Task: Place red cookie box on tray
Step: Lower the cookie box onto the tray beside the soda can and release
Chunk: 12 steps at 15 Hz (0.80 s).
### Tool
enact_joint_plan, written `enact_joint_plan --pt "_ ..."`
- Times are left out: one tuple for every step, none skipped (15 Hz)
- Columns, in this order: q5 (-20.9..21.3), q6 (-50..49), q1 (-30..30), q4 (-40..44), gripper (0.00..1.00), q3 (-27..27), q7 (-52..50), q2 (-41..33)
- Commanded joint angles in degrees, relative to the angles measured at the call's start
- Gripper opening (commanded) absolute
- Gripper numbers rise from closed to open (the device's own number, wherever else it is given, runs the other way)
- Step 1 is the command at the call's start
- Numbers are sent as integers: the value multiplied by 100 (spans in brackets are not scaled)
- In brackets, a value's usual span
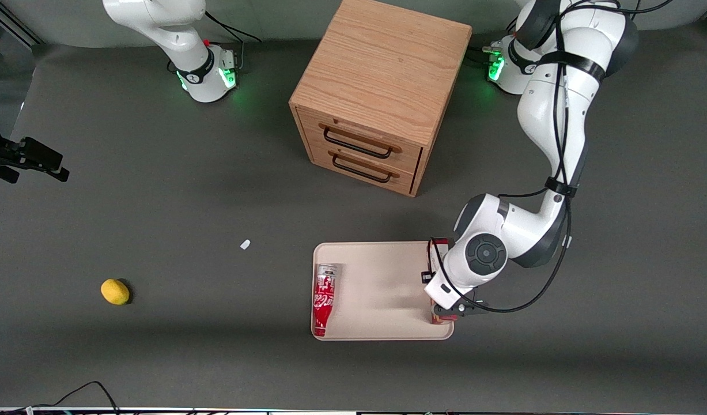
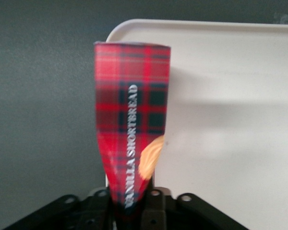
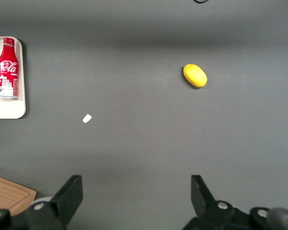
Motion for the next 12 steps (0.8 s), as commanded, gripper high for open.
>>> enact_joint_plan --pt "114 163 -101 -50 100 93 -143 -92" --pt "113 164 -92 -50 100 93 -143 -127" --pt "105 164 -92 -50 100 93 -143 -154" --pt "105 155 -92 -50 100 93 -152 -172" --pt "96 155 -92 -42 100 84 -161 -172" --pt "96 164 -92 -42 100 84 -152 -172" --pt "104 164 -92 -42 100 93 -169 -172" --pt "105 164 -92 -42 100 84 -169 -189" --pt "105 164 -92 -50 100 84 -169 -207" --pt "105 137 -83 -50 100 84 -169 -250" --pt "105 111 -49 -111 100 84 -143 -364" --pt "113 50 -13 -164 100 84 -108 -496"
